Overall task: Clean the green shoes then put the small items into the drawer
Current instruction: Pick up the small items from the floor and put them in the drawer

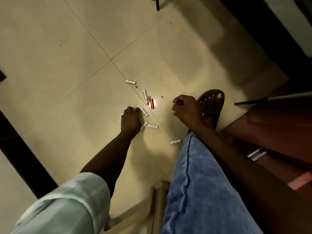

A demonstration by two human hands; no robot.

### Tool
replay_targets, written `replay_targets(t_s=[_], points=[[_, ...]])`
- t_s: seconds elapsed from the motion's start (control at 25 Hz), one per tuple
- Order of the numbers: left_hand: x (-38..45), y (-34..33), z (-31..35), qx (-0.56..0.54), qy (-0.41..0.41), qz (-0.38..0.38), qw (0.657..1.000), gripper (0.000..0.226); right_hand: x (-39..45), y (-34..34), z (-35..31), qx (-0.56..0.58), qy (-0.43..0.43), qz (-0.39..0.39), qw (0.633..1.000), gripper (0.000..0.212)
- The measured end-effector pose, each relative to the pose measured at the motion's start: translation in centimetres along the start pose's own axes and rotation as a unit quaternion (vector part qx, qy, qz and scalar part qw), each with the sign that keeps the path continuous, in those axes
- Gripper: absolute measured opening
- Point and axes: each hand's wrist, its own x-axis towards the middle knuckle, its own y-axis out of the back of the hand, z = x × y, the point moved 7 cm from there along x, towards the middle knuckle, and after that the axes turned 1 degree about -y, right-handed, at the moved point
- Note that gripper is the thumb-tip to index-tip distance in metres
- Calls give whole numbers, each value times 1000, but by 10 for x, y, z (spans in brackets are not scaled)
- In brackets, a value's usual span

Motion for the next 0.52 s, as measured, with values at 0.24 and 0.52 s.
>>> replay_targets(t_s=[0.24,0.52], points=[[6,-11,4,105,-25,7,994,34,2,-4,5,4,10,-11,1000,27],[-21,44,5,-121,78,38,989,27,-47,49,-13,75,-3,99,992,32]])
